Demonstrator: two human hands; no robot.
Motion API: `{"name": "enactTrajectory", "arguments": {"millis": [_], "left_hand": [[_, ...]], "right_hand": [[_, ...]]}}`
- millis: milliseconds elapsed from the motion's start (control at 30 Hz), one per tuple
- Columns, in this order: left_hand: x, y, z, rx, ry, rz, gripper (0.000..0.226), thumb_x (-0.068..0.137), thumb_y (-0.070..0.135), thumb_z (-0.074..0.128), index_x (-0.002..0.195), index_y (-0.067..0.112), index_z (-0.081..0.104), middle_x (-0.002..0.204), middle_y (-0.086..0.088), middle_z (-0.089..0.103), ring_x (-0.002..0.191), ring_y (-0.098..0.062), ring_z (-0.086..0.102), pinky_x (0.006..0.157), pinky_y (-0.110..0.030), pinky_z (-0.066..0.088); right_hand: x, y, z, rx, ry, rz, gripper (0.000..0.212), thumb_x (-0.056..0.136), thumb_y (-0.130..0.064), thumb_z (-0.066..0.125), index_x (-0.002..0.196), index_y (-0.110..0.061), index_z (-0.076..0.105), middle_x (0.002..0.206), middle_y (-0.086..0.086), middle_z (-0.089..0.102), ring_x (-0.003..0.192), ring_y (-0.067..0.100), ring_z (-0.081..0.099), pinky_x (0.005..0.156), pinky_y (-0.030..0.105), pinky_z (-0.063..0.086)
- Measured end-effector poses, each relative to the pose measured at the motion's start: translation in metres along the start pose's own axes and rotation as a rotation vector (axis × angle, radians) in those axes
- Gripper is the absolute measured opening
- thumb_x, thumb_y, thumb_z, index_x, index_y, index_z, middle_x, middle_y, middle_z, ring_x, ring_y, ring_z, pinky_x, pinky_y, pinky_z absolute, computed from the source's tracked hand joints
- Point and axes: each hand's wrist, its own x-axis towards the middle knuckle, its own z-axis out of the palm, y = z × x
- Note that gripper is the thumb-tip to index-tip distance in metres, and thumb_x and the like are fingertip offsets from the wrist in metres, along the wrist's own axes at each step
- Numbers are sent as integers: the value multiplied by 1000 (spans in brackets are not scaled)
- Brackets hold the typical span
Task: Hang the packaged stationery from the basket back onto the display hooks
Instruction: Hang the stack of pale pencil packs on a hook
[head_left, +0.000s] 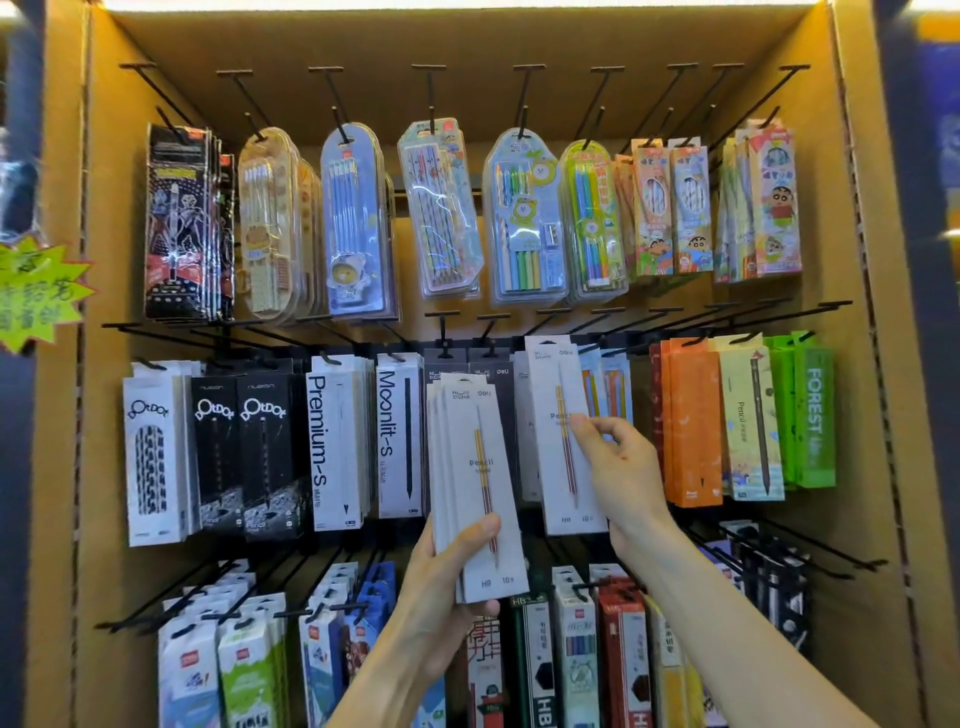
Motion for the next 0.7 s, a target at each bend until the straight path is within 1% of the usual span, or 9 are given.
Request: {"name": "enactTrajectory", "arguments": {"millis": [133,200,300,367,433,533,600,633,700], "left_hand": [[-1,3,-1,7,-22,12,77,61,35,93,129,17,62,116,-29,71,89,-39,67,37,-26,50],[-1,4,-1,17,-29,18,78,59,38,93,129,19,63,114,-28,72,92,-40,67,38,-27,51],[-3,7,1,28,-35,18,77,58,41,92,126,20,65,106,-21,73,93,-40,67,38,-26,51],[-3,8,3,35,-39,19,76,58,42,92,126,21,65,105,-20,74,93,-40,67,39,-26,51],[-4,8,5,34,-38,19,75,59,42,92,126,20,65,104,-19,74,92,-39,67,39,-26,51],[-5,9,4,35,-35,13,72,62,39,92,126,19,64,101,-18,75,91,-38,68,38,-25,49],[-6,8,1,48,-41,12,74,61,40,92,126,19,64,101,-17,74,90,-38,69,39,-25,49],[-7,8,0,50,-43,10,75,60,41,92,126,19,64,101,-17,74,90,-38,69,39,-25,50],[-6,6,-2,61,-48,3,75,60,41,93,126,18,65,101,-18,73,90,-38,68,39,-26,50]], "right_hand": [[12,5,3,-50,28,21,27,99,-43,63,103,-16,66,108,1,72,108,23,67,96,45,54],[18,9,5,-51,63,34,27,98,-43,64,101,-16,67,108,1,72,108,23,66,97,47,54],[33,15,14,-82,108,73,27,97,-40,66,101,-13,68,102,4,72,97,21,67,87,41,54],[45,16,25,-99,90,138,26,98,-38,65,99,-12,67,99,7,72,93,23,66,89,42,55],[55,20,34,-123,77,194,25,98,-37,65,98,-12,65,100,8,71,94,25,66,92,43,55],[67,26,39,-233,113,232,27,97,-39,67,105,-13,66,107,7,68,102,25,63,95,38,52],[65,29,38,-304,150,238,39,95,-43,68,116,-10,70,118,9,71,110,28,65,101,43,52],[60,29,37,-350,172,220,45,95,-44,67,125,-11,68,125,9,70,116,29,64,103,43,51],[36,23,32,-358,192,156,51,95,-47,67,132,-13,64,128,4,68,121,26,62,104,41,49]]}}
